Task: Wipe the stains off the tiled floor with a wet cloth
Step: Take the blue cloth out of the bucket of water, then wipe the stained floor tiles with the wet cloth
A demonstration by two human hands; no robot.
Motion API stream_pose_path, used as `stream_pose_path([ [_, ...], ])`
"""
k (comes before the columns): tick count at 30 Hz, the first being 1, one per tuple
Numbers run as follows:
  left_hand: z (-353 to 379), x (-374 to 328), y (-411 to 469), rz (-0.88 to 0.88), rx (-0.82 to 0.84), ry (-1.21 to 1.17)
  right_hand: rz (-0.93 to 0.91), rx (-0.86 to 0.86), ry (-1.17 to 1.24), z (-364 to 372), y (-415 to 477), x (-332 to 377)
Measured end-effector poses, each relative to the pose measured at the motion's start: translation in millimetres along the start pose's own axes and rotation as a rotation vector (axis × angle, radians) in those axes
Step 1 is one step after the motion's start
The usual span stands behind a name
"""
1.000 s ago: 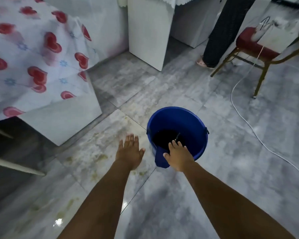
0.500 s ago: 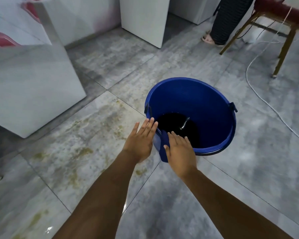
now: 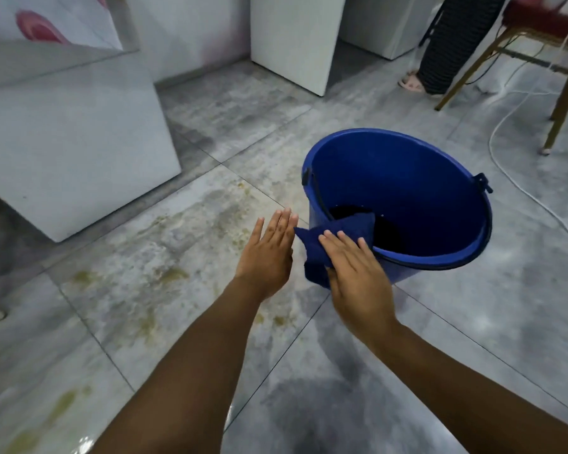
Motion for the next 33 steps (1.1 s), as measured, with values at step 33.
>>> stream_pose_path([
  [33, 250.9, 29.2, -396.5, -1.293, 0.092, -0.228, -0.36, 0.808, -0.008, 337.9, -156.5, 115.7],
])
Point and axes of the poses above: each hand's wrist, its own y-axis towards the middle knuckle, its own z-axis out of the palm, x = y × z, the point moved 10 cm from there along y, towards the middle knuckle, and after that the axes turned 3 degrees about y, right-handed, at the moved point
